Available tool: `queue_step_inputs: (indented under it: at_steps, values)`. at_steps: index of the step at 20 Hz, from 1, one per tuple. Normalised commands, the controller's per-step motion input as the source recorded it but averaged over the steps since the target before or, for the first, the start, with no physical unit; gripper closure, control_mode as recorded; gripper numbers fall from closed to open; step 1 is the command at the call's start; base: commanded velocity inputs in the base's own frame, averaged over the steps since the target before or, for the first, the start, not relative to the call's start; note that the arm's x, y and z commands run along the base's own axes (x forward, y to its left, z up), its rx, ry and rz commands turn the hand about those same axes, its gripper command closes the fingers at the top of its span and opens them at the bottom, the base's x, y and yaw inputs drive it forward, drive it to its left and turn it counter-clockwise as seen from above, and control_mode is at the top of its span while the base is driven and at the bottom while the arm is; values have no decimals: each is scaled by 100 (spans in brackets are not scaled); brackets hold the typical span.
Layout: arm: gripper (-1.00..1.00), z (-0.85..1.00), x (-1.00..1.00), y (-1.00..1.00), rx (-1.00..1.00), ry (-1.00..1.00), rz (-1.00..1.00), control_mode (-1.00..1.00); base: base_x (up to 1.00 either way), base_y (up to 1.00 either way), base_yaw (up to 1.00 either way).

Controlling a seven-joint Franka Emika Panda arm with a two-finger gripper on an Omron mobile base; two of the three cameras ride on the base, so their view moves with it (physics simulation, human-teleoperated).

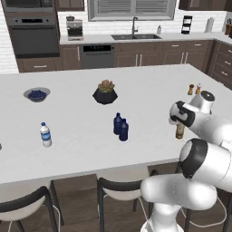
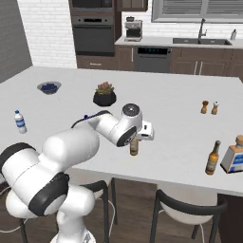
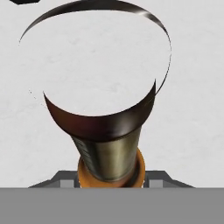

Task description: Move the plastic bottles in the middle to the plastics group, and the glass bottles in the middle to the glass group.

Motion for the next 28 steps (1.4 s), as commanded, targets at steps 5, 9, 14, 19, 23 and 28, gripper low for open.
queue_step_inputs:
  at_steps: [5, 9, 14, 19, 23, 28]
  values:
    - [100, 8, 36, -100, 1, 1, -2, -100, 0, 0, 0]
    - [100, 0, 35, -83, -5, 9, -5, -100, 0, 0, 0]
    - [100, -18, 4, -31, -4, 16, -7, -100, 0, 0, 0]
    - [100, -45, 0, -16, 0, 2, -5, -100, 0, 0, 0]
    - [100, -12, 0, -38, 0, 0, -6, -100, 0, 0, 0]
    - [100, -1, -2, -51, 0, -2, -9, -100, 0, 0, 0]
